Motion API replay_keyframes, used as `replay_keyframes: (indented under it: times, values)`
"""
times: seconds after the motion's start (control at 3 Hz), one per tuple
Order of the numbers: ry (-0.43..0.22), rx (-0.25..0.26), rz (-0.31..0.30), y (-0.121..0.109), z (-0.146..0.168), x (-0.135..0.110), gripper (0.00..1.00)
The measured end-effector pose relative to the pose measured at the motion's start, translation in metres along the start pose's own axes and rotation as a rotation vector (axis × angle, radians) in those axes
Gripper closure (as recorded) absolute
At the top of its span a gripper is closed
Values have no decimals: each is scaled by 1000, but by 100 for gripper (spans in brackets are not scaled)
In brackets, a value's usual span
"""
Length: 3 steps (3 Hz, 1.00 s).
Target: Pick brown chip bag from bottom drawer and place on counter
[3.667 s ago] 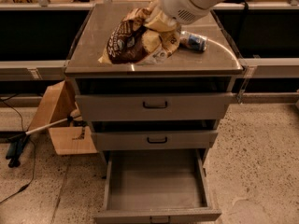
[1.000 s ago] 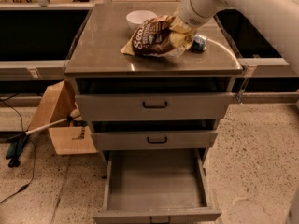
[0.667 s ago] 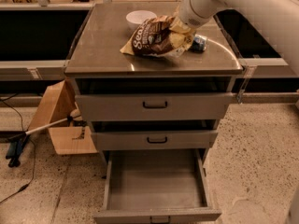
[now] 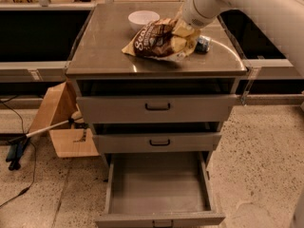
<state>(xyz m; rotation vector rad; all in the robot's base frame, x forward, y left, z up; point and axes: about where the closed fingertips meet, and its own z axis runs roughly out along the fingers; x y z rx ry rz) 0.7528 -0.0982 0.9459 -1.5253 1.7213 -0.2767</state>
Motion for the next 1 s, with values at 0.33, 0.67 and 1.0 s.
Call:
replay_keyframes:
  times: [0.33, 0.67, 1.0]
  values:
    - [0, 0, 0, 0, 0, 0, 5]
    - [0, 0, 0, 0, 0, 0, 0]
    - [0, 0, 0, 0, 0, 0, 0]
